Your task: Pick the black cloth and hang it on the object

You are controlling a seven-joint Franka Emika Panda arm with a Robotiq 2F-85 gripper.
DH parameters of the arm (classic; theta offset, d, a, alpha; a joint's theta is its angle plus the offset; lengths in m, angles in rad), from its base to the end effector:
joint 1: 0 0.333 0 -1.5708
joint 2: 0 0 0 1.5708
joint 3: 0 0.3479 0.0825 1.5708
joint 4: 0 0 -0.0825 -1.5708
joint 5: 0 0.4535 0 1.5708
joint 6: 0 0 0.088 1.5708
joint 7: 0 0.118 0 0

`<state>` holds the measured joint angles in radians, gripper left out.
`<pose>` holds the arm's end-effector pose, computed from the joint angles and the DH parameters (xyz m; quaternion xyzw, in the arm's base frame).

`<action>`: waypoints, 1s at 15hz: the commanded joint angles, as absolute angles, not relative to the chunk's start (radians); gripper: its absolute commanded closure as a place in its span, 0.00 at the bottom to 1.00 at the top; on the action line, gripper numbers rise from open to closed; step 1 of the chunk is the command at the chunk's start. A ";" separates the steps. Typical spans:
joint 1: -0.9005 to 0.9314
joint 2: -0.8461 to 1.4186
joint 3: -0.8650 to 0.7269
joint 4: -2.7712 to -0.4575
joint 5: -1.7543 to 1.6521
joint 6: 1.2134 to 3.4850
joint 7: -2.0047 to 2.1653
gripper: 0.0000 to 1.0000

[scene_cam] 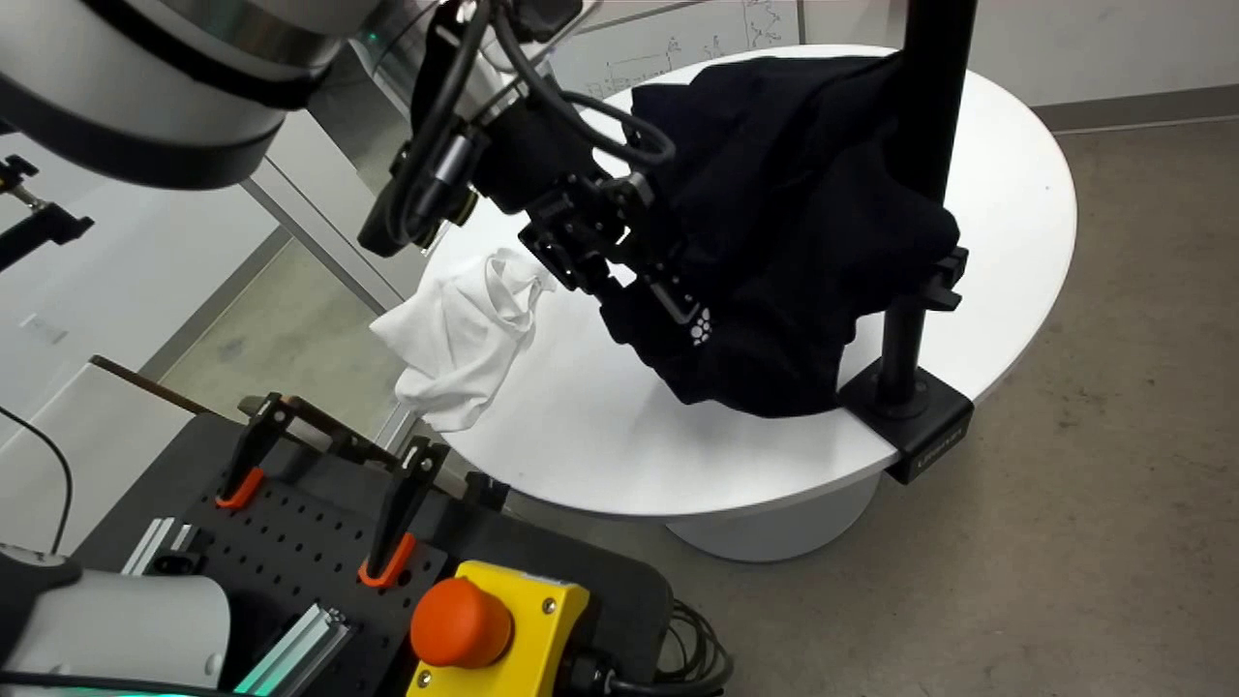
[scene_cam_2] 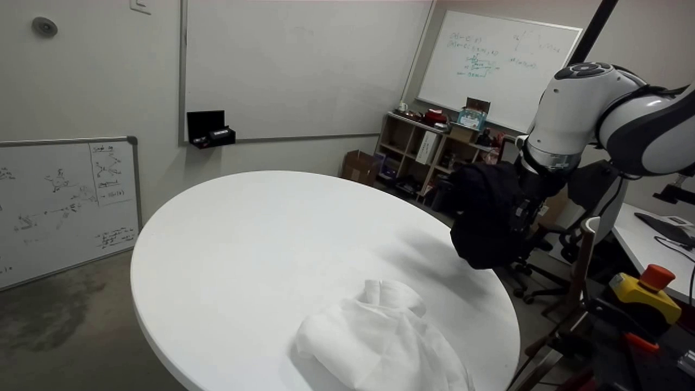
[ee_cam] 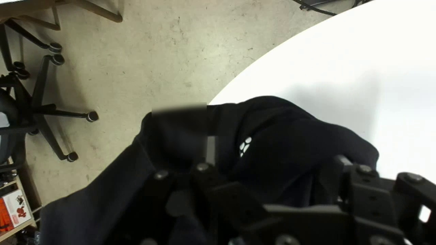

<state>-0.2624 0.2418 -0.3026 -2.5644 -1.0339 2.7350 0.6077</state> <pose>0.3951 -0.2289 0.1237 0.9720 -0.0910 -0.0373 0.2135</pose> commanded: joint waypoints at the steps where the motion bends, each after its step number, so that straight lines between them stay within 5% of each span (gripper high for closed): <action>1: -0.242 0.244 -0.324 -2.573 -1.036 2.739 0.621 0.00; 8: -0.246 0.223 -0.330 -2.582 -1.029 2.744 0.612 0.00; 15: -0.338 0.212 -0.299 -2.640 -0.949 3.024 0.558 0.00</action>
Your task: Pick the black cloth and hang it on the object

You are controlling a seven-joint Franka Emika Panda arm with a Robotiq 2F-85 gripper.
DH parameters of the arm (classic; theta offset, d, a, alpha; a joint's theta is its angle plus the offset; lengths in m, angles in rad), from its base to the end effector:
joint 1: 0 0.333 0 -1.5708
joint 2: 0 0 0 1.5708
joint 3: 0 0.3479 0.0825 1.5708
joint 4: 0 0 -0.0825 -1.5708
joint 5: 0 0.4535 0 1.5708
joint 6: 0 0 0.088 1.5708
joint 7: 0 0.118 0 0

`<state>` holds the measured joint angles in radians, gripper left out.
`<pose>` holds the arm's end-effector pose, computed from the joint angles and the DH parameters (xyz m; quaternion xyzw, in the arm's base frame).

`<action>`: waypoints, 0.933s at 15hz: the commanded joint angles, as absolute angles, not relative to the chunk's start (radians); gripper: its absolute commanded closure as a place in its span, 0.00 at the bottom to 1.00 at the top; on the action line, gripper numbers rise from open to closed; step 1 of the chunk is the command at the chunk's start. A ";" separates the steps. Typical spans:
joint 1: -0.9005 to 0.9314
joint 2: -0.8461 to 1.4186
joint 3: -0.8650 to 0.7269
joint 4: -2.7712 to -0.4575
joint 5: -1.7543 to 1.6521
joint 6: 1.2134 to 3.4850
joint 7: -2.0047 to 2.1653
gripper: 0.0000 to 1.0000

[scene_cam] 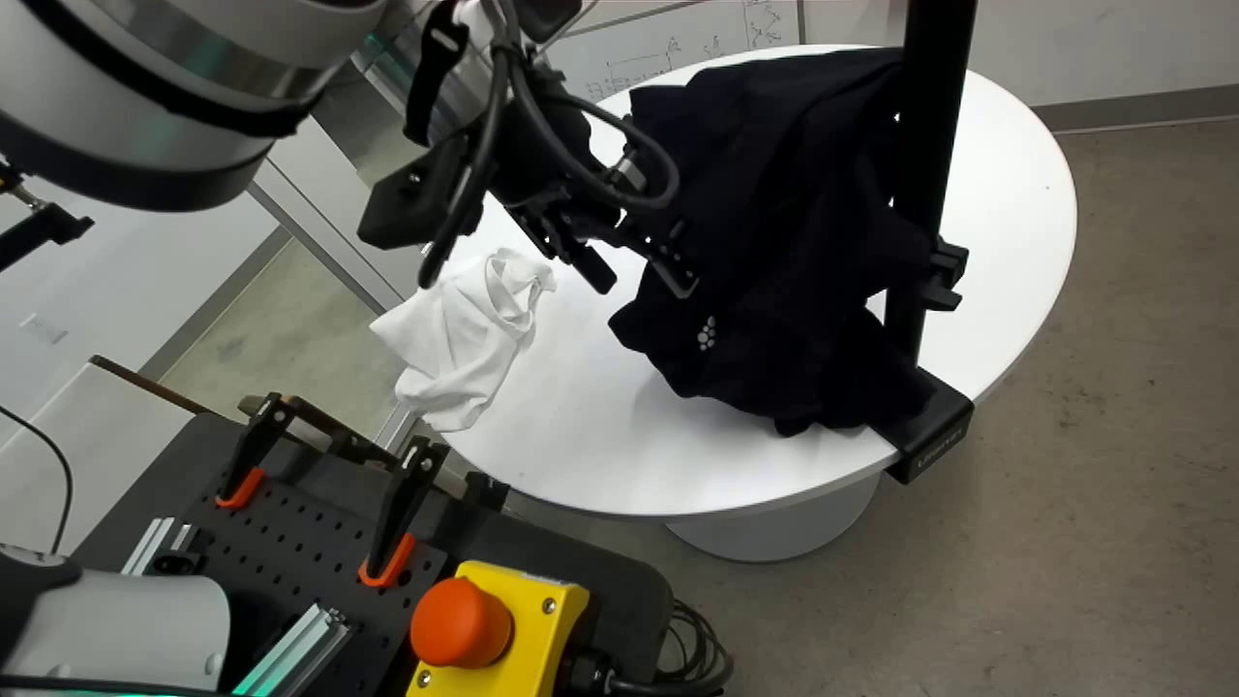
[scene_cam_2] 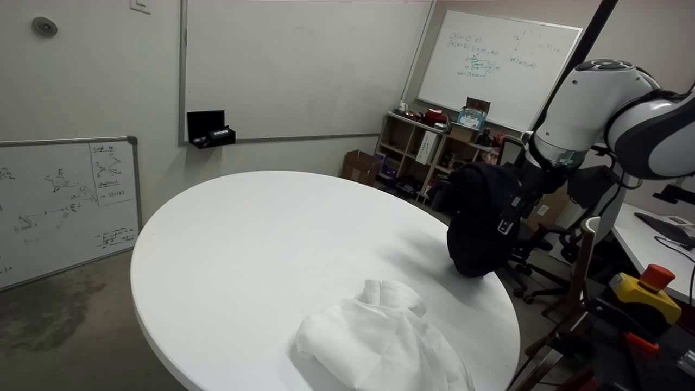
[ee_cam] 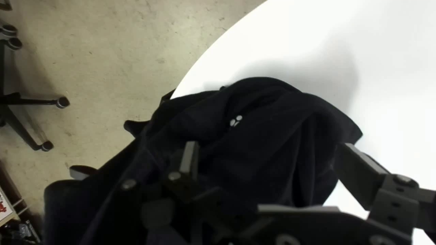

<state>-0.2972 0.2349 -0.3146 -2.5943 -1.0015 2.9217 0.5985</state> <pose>0.3938 -0.2277 0.1300 0.9805 -0.1100 0.0283 0.1604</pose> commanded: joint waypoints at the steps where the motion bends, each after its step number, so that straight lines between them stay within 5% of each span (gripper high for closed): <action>1: -0.349 0.214 -0.293 -2.649 -0.935 3.056 0.555 0.00; 14: -0.463 0.231 -0.142 -2.743 -0.833 3.073 0.448 0.00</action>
